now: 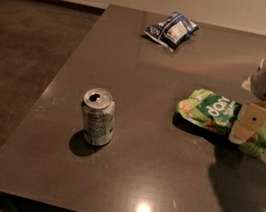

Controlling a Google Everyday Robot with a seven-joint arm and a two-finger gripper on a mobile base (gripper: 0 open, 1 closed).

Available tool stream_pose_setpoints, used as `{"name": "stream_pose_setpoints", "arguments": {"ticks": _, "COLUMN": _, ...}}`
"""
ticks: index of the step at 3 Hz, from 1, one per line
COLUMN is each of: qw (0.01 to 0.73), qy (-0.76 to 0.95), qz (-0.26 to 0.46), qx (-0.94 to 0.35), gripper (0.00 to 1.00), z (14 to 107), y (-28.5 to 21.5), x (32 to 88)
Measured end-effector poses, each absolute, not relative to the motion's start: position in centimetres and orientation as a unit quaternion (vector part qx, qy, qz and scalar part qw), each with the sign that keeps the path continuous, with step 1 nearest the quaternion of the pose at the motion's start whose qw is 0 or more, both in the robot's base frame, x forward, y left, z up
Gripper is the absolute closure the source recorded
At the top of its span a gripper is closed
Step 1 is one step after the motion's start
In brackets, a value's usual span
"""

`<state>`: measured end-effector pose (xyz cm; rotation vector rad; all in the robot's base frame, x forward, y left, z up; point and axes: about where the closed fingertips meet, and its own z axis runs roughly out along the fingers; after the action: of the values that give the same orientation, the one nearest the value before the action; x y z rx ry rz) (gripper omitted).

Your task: Move green rice chip bag near 7up can

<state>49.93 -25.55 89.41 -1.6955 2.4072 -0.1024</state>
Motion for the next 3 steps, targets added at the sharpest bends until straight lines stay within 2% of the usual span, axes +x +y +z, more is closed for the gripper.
{"name": "stream_pose_setpoints", "arguments": {"ticks": 3, "qw": 0.084, "qy": 0.807, "qz": -0.020, "qx": -0.584, "gripper": 0.84, "z": 88.47, "y": -24.55, "x": 49.37}}
